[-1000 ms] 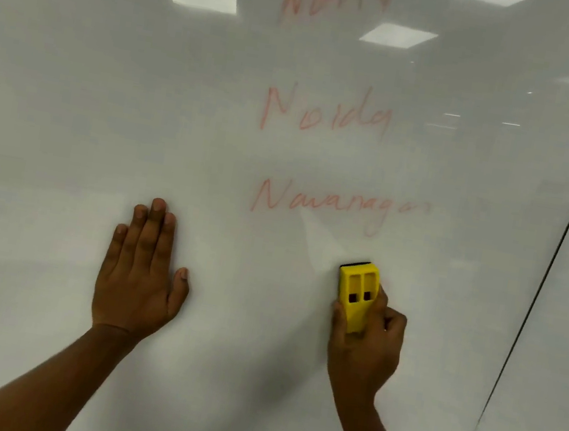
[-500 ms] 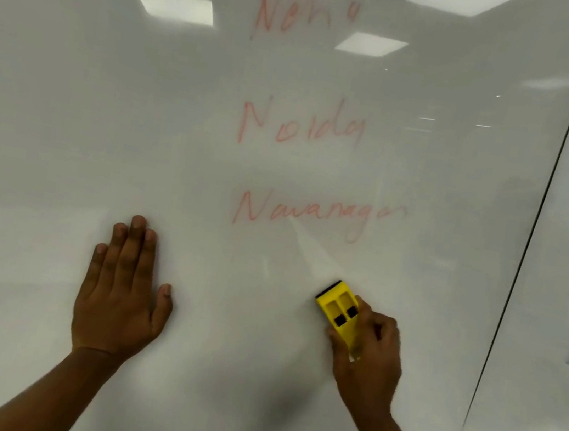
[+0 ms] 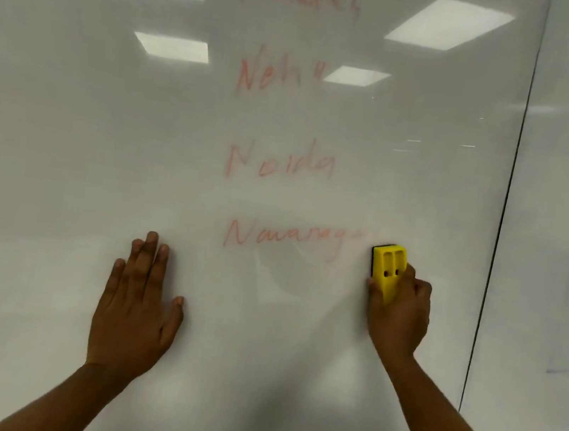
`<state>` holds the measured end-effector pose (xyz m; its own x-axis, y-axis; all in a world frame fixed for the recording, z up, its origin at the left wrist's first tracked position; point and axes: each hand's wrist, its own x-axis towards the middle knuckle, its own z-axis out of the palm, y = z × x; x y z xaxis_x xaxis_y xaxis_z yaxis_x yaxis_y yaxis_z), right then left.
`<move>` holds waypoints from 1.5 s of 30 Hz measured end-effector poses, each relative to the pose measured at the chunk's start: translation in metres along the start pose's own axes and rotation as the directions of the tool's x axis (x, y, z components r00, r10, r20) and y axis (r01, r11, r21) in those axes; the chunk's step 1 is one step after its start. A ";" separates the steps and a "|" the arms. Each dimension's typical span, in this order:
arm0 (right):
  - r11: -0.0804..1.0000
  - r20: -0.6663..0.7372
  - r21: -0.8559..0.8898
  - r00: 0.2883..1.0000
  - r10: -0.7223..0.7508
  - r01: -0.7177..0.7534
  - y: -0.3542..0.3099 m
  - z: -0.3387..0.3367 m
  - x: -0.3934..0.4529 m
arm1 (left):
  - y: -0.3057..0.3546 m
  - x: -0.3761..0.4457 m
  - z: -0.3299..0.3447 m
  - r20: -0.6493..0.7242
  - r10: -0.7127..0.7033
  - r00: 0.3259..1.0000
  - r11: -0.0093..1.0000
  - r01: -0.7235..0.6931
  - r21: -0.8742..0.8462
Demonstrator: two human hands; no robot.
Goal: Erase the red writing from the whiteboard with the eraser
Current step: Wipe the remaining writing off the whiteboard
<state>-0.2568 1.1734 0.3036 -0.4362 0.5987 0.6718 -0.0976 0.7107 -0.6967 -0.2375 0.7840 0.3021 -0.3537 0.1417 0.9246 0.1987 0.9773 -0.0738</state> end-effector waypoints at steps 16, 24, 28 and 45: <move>0.951 -0.005 -0.016 0.951 -0.310 0.310 -0.056 -0.005 0.029 | 0.007 0.066 0.025 -0.105 0.075 0.992 0.995 -0.067 0.073; 0.937 0.021 -0.072 0.940 -0.341 0.342 -0.050 -0.010 0.049 | 0.005 0.065 0.027 -0.128 0.101 0.987 0.993 -0.092 0.080; 0.847 0.051 -0.021 0.847 -0.530 0.531 -0.074 0.009 0.002 | 0.004 0.063 0.028 -0.128 0.102 0.986 0.993 -0.093 0.077; 0.705 0.075 -0.068 0.708 -0.702 0.706 -0.032 0.018 -0.032 | 0.007 0.063 0.010 -0.038 0.106 0.994 0.994 -0.104 0.038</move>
<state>-0.2554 1.1246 0.2998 -0.3073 -0.1031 0.9460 -0.3163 0.9487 0.0006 -0.2677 0.8013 0.3562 -0.2961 0.2383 0.9249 0.2000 0.9624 -0.1839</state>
